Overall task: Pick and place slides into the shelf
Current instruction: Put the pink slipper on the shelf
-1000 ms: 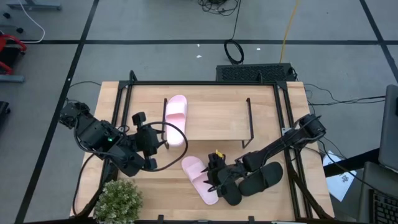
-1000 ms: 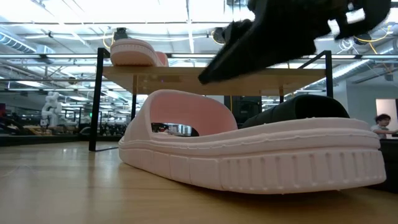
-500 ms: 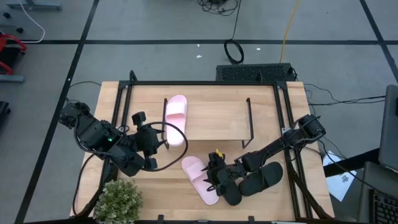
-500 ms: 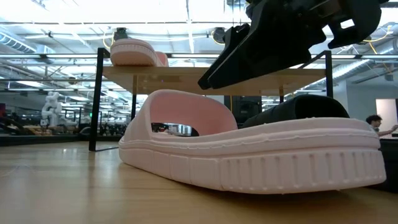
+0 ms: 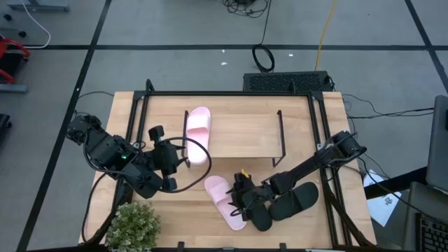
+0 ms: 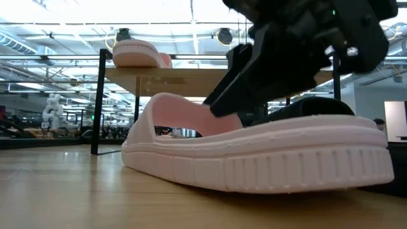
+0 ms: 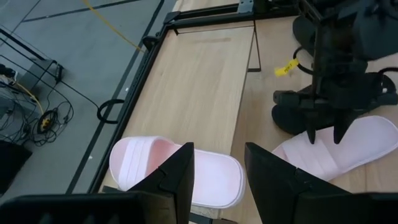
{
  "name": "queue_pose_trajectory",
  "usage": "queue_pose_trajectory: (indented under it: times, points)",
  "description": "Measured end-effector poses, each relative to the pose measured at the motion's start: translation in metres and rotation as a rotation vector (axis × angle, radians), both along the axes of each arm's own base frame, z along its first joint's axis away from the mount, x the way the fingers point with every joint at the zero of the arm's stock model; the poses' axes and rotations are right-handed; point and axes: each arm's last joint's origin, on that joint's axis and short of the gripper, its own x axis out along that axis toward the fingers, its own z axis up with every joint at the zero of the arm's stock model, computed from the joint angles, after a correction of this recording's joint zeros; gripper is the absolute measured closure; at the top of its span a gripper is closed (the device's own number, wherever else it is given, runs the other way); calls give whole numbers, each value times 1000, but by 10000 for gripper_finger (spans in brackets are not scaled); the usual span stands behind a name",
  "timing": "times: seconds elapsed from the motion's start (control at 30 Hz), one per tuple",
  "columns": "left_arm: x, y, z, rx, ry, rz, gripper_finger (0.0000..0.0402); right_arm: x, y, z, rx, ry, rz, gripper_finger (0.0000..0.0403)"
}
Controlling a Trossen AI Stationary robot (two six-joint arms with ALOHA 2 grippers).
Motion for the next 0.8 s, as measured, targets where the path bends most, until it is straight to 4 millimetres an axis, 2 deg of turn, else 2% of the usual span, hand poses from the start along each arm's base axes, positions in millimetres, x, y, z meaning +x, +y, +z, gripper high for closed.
queue_pose_trajectory:
  times: [0.4,0.8]
  points:
    - [0,0,0,4,0,-5,261,3,-4,-4,-92,-31,-61,219]
    - [0,0,0,5,0,-6,261,4,-7,-4,-121,-39,-73,308]
